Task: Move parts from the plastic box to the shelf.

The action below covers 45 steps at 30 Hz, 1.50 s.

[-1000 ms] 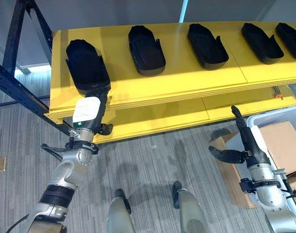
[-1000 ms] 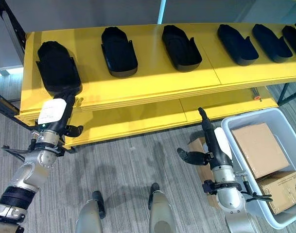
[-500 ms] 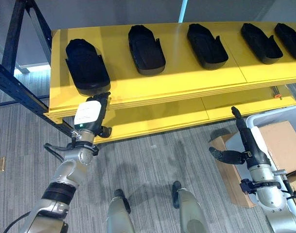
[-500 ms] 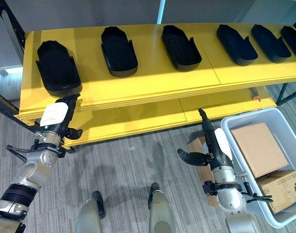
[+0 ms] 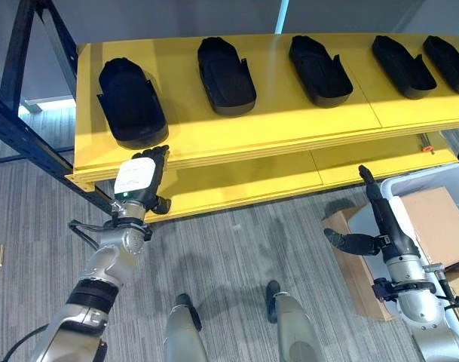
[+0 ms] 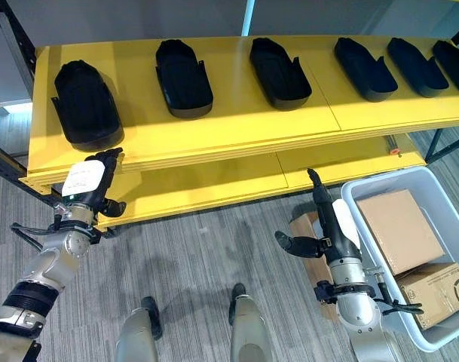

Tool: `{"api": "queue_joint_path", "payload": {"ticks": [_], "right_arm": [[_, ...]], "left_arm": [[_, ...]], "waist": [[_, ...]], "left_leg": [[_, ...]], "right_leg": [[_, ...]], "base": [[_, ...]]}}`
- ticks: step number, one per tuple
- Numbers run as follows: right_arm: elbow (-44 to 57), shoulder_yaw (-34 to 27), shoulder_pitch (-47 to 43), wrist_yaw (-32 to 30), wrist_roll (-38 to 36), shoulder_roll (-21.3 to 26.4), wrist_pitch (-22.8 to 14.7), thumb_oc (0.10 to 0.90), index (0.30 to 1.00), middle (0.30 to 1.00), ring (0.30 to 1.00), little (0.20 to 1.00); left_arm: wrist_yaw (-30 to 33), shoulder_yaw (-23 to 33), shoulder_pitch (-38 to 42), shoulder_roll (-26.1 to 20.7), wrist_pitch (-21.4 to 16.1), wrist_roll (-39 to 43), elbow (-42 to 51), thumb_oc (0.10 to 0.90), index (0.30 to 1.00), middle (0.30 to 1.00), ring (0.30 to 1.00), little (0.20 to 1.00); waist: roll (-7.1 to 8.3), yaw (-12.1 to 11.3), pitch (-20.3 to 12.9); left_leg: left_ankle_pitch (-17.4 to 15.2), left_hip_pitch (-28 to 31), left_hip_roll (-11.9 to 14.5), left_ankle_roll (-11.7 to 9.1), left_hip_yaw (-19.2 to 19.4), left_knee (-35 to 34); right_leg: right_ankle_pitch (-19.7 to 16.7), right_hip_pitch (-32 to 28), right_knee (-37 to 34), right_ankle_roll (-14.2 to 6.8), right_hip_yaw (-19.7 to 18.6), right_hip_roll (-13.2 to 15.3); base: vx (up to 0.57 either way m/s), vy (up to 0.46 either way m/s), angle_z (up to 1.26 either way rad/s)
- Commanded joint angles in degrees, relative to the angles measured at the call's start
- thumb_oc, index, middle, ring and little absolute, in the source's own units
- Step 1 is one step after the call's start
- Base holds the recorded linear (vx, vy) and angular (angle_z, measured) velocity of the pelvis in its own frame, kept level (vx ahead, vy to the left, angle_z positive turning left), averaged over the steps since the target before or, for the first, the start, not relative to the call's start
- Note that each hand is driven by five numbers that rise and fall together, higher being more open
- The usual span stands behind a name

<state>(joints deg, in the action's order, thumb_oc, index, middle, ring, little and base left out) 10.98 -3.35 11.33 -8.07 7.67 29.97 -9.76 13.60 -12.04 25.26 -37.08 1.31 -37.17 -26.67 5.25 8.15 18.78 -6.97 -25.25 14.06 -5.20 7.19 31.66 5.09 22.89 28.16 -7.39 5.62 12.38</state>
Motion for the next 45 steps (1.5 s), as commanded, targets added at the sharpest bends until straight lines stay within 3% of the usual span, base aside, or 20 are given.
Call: {"api": "queue_joint_path", "payload": {"ticks": [1, 45], "right_arm": [[5.8, -4.0, -1.5, -3.0, -2.6, 3.1, -5.7, 0.9, 1.0, 1.0, 1.0, 1.0], [6.5, -5.0, 1.3, -3.4, -2.1, 4.3, -7.3, 0.9, 1.0, 1.0, 1.0, 1.0]], "left_arm": [[5.3, -0.6, 7.0, -2.6, -1.0, -0.4, 0.2, 0.9, 1.0, 1.0, 1.0, 1.0], [5.3, -6.2, 16.2, -11.9, -0.7, -0.6, -12.5, 0.9, 1.0, 1.0, 1.0, 1.0]], "waist": [[-0.24, 0.6, -3.8], [-0.91, 1.5, -3.5]], "left_leg": [[0.5, 1.4, 1.6, 0.2, -0.5, -3.3], [0.3, 0.7, 1.5, 0.1, 0.0, -2.1]], "right_leg": [[2.2, -3.1, -0.8, 1.4, 1.6, -0.2], [2.2, -2.0, 0.0, 1.0, 0.6, -0.1]], "base": [[0.0, 0.0, 0.0], [0.0, 0.0, -0.01]]}}
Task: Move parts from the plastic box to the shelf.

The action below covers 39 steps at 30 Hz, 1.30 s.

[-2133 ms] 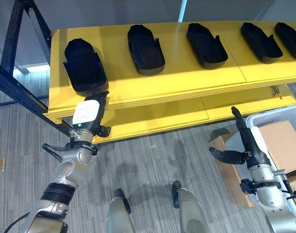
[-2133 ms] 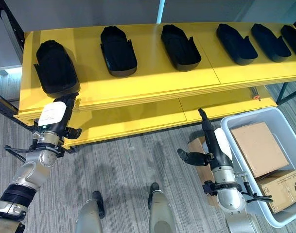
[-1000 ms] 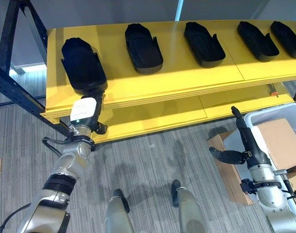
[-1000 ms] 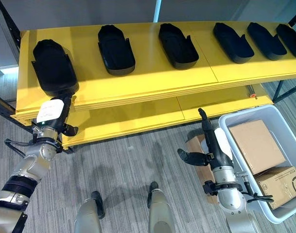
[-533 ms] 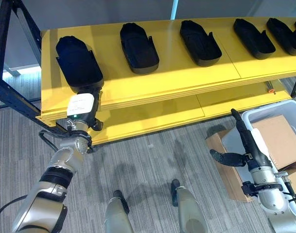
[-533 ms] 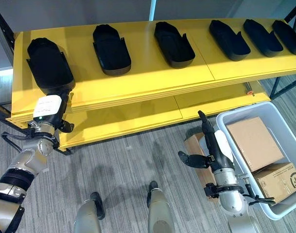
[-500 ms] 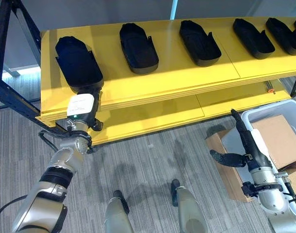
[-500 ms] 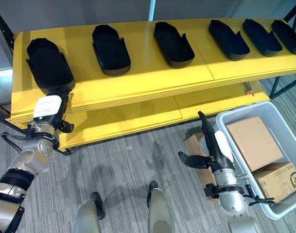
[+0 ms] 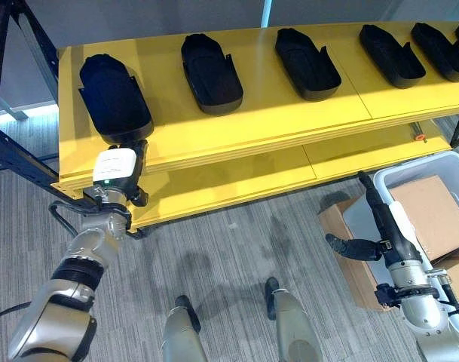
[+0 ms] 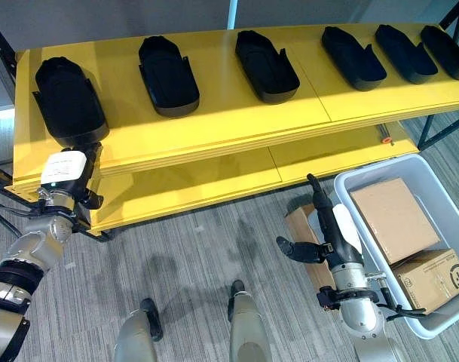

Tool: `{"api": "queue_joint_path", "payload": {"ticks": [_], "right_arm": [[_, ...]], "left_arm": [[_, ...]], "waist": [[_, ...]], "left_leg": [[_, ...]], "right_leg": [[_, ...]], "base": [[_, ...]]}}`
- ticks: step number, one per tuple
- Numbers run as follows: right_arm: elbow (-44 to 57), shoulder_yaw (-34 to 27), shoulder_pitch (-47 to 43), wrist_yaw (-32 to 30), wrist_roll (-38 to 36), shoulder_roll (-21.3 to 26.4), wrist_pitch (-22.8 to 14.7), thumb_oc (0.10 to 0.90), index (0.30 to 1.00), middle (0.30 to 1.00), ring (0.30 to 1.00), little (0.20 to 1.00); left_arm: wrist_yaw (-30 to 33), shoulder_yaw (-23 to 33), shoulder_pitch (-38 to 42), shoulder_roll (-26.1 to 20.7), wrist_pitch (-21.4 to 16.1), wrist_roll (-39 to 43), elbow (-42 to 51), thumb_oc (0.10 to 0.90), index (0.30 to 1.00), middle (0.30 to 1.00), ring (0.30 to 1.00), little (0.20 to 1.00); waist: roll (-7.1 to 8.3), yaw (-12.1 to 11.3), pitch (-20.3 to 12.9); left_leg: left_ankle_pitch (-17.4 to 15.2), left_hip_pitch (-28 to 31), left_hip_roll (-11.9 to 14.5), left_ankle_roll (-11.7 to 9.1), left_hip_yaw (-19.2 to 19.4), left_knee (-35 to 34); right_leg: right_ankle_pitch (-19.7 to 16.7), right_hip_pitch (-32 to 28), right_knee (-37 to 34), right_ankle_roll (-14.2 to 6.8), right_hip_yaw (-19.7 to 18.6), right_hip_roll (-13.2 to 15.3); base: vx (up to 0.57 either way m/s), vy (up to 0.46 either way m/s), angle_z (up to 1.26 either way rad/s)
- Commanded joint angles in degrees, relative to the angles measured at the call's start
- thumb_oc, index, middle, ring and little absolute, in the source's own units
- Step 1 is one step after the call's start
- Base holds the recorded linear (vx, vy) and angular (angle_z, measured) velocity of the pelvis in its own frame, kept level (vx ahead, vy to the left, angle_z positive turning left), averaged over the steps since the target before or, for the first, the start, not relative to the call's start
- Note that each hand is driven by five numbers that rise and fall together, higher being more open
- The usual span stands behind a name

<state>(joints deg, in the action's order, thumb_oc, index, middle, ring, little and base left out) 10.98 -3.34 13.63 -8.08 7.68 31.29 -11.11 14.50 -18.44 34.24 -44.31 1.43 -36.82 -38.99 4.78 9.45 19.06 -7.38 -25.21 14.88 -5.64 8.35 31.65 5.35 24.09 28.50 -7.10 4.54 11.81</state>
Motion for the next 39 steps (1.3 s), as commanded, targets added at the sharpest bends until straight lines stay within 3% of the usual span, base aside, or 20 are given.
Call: {"api": "queue_joint_path", "payload": {"ticks": [1, 25, 39], "right_arm": [[6.5, -5.0, -1.0, -3.3, -2.1, 3.0, -6.0, 0.9, 1.0, 1.0, 1.0, 1.0], [6.3, -5.3, -0.5, -3.4, -2.4, 3.7, -6.5, 0.9, 1.0, 1.0, 1.0, 1.0], [6.3, -5.9, -0.3, -3.2, -2.3, 3.6, -6.6, 0.9, 1.0, 1.0, 1.0, 1.0]], "left_arm": [[4.4, 0.1, 7.5, -4.8, -0.8, -1.0, -0.3, 0.9, 1.0, 1.0, 1.0, 1.0], [4.0, -4.4, 14.6, -8.9, -1.1, -0.3, -4.0, 0.9, 1.0, 1.0, 1.0, 1.0], [3.5, -4.5, 14.8, -11.1, -1.2, -0.6, -3.4, 0.9, 1.0, 1.0, 1.0, 1.0]], "waist": [[-0.46, 0.2, -3.8], [-0.64, 0.6, -3.6], [-0.63, 0.3, -3.3]], "left_leg": [[0.7, 0.6, 0.6, 0.6, -1.1, -2.1], [0.7, -0.1, 0.6, 0.6, -1.0, -1.5], [0.6, -0.4, 0.5, 0.7, -1.2, -1.1]], "right_leg": [[1.9, -3.2, -0.3, 0.7, 1.7, 0.5], [1.4, -2.5, -0.2, 0.4, 1.5, 0.5], [1.6, -2.3, 0.1, 0.4, 1.4, 0.6]], "base": [[0.0, 0.0, 0.0], [0.0, 0.0, 0.0], [0.0, 0.0, 0.0]]}}
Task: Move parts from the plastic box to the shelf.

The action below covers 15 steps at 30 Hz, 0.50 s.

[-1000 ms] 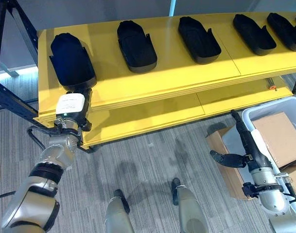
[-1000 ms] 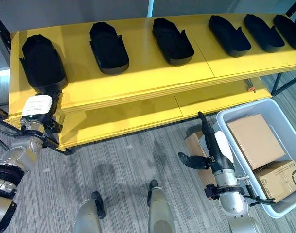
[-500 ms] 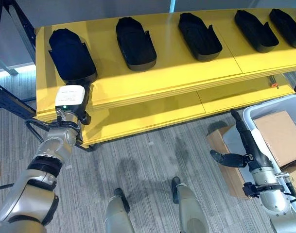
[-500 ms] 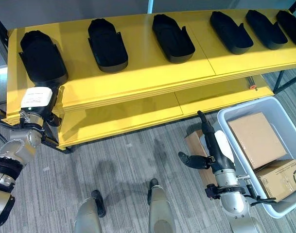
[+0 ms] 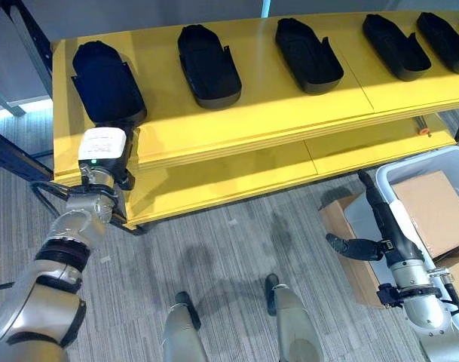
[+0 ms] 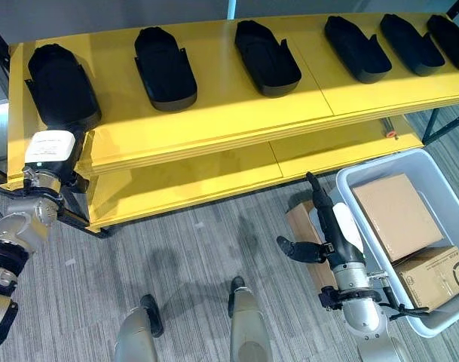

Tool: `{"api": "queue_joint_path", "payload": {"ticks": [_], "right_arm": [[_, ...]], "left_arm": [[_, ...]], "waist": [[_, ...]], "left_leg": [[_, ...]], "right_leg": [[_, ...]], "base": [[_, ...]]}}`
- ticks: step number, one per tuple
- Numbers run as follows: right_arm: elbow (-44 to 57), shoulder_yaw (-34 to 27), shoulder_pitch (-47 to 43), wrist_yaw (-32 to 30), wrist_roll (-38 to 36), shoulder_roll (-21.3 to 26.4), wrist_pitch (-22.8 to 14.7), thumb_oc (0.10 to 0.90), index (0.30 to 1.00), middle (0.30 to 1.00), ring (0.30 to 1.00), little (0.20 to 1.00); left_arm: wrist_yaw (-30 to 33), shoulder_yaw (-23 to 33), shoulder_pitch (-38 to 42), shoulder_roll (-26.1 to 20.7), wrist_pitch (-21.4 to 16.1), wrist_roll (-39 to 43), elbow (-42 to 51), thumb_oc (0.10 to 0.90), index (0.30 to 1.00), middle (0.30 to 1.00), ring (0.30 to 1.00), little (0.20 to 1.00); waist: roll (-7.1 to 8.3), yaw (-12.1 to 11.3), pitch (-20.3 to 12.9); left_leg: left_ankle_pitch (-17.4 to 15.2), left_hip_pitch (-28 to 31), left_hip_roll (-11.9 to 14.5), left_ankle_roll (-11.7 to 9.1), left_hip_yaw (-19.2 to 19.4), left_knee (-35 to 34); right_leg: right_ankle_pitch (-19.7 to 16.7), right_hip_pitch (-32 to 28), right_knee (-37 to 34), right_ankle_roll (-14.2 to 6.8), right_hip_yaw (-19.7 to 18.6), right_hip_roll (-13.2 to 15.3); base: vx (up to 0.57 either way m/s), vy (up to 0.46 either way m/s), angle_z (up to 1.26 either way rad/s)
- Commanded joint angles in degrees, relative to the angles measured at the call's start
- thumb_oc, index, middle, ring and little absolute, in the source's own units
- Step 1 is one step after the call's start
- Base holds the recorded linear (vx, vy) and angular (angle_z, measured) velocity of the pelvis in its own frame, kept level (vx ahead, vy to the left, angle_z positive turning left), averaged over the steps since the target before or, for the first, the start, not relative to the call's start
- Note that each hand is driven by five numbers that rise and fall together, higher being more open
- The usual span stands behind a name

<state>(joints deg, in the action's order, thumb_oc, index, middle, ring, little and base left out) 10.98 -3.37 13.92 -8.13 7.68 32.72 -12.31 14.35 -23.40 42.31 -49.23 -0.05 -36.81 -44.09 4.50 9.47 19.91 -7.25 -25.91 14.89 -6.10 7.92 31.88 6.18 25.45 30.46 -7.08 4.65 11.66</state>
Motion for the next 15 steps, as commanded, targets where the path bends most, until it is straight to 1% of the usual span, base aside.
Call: {"api": "queue_joint_path", "payload": {"ticks": [1, 15], "right_arm": [[6.3, -5.9, -0.6, -3.1, -2.2, 2.2, -5.3, 0.9, 1.0, 1.0, 1.0, 1.0], [6.2, -6.3, -0.5, -2.9, -2.1, 2.1, -5.1, 0.9, 1.0, 1.0, 1.0, 1.0]], "left_arm": [[3.5, 0.6, 6.5, -6.4, 0.3, -0.7, 1.8, 0.9, 1.0, 1.0, 1.0, 1.0], [3.3, 1.8, 5.8, -8.4, 0.3, -0.9, 2.5, 0.9, 1.0, 1.0, 1.0, 1.0]], "waist": [[-0.34, 0.3, -4.1], [-0.37, -0.1, -4.1]], "left_leg": [[0.4, 0.3, 0.5, 1.2, -0.7, -1.3], [0.3, -0.1, 0.4, 1.4, -0.7, -0.9]], "right_leg": [[0.7, -3.6, -1.9, 0.4, 1.3, 0.7], [0.6, -3.3, -1.8, 0.4, 1.4, 0.9]], "base": [[0.0, 0.0, 0.0], [0.0, 0.0, 0.0]]}}
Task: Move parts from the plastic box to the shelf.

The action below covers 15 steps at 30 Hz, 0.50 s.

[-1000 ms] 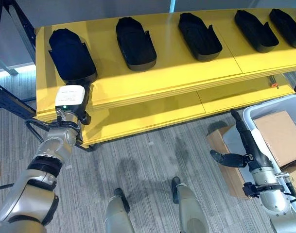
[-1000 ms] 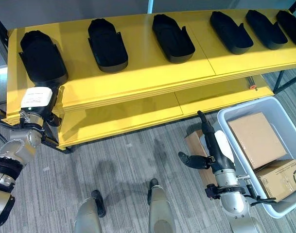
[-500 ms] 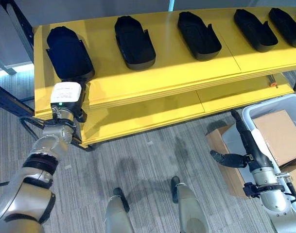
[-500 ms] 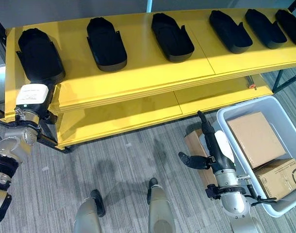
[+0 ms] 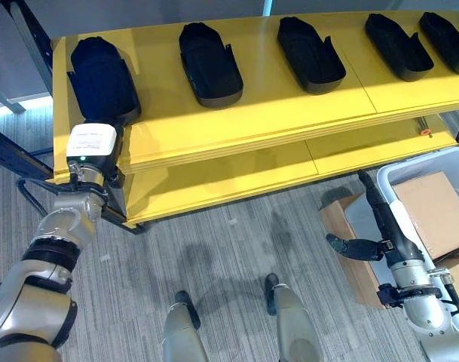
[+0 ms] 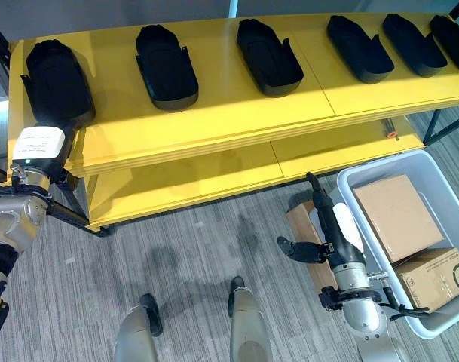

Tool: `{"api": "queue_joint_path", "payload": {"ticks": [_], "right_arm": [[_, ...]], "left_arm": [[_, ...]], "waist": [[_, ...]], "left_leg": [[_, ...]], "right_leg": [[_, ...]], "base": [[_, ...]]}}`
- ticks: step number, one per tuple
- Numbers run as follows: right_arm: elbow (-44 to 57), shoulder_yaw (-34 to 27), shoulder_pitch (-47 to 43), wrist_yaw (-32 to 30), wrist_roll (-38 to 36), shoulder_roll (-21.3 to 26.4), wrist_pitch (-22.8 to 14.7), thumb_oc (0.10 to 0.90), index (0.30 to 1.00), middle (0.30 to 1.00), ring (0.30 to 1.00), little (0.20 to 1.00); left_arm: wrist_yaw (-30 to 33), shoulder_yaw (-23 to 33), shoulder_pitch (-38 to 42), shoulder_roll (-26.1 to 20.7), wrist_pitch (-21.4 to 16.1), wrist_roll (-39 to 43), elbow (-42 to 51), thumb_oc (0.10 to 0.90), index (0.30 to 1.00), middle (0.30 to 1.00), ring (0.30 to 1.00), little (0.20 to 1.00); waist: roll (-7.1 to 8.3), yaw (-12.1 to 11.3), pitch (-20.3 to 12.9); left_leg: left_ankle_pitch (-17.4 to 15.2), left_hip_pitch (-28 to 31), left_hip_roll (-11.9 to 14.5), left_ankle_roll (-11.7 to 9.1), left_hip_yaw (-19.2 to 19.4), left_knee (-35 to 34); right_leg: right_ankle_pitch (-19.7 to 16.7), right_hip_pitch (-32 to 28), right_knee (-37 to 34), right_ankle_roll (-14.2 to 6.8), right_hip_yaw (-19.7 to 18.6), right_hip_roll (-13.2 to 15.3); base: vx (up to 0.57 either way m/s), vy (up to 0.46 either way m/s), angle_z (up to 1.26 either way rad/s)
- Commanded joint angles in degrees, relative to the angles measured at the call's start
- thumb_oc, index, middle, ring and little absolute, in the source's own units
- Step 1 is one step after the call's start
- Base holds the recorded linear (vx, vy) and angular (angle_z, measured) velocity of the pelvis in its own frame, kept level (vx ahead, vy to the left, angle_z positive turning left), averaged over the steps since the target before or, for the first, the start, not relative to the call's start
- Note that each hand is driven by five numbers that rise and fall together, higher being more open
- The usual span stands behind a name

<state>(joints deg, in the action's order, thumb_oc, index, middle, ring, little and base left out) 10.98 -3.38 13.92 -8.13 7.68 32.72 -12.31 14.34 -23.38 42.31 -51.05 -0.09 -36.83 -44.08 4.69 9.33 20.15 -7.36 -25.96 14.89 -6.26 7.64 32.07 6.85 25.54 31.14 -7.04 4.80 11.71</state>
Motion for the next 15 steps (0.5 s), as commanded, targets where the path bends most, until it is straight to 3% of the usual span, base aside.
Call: {"api": "queue_joint_path", "payload": {"ticks": [1, 15], "right_arm": [[6.2, -6.3, -0.5, -2.9, -2.1, 2.0, -5.2, 0.9, 1.0, 1.0, 1.0, 1.0], [6.2, -6.7, -0.4, -2.6, -1.9, 2.0, -5.0, 0.9, 1.0, 1.0, 1.0, 1.0]], "left_arm": [[3.2, 1.8, 5.8, -6.7, 0.4, -0.9, 2.6, 0.9, 1.0, 1.0, 1.0, 1.0], [2.8, 1.9, 5.9, -9.0, 0.3, -0.9, 2.5, 0.9, 1.0, 1.0, 1.0, 1.0]], "waist": [[-0.54, 0.0, -4.4], [-0.7, -0.1, -4.1]], "left_leg": [[0.4, -0.1, 0.4, 1.5, -0.4, -1.1], [0.2, -0.4, 0.3, 1.7, -0.4, -0.5]], "right_leg": [[-0.1, -3.4, -2.5, 0.3, 1.2, 0.8], [-0.1, -3.1, -2.3, 0.3, 1.0, 0.9]], "base": [[0.0, 0.0, 0.0], [0.0, 0.0, 0.0]]}}
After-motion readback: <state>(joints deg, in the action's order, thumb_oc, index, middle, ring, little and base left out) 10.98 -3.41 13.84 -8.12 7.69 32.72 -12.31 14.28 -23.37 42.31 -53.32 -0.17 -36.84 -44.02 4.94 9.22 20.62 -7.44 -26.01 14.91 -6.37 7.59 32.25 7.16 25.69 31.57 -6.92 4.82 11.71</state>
